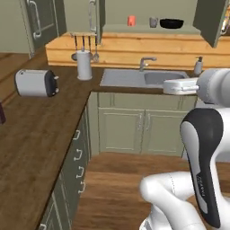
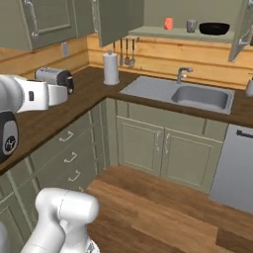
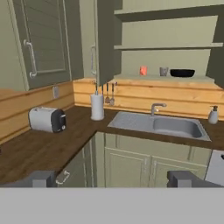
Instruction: Gather all objects into one cabinet and sort the glasses and bowls to opposite sides.
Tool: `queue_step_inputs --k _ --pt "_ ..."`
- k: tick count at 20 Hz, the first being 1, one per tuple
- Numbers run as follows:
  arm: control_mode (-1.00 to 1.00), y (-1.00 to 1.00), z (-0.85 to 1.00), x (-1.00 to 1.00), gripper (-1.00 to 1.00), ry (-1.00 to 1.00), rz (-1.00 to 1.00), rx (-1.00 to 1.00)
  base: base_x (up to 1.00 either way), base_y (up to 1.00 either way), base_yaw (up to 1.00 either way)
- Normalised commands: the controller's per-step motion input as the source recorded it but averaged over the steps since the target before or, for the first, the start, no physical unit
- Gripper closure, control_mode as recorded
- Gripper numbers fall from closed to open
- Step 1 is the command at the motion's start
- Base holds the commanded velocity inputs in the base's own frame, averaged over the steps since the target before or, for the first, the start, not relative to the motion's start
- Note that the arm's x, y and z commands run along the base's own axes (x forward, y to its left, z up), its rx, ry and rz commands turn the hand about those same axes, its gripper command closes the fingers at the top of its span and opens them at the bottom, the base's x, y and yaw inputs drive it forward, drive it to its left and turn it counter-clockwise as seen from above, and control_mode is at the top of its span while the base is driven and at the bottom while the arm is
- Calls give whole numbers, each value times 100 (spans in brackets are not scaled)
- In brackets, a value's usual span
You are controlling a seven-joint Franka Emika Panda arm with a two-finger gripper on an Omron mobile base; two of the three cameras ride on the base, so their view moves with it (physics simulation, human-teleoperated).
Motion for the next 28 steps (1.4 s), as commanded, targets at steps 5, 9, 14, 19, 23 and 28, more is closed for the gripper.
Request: queue_step_inputs --k 5,9,14,19,23,28 --pt "100 0 0 0 -100 0 0 0 -100 -44 54" --pt "100 0 0 0 -100 0 0 0 -100 -6 41" --pt "100 0 0 0 -100 0 0 0 -100 0 49" --pt "100 0 0 0 -100 0 0 0 -99 0 49" --pt "100 0 0 0 -100 0 0 0 -100 0 42" --pt "100 0 0 0 -100 0 0 0 -74 31 31"
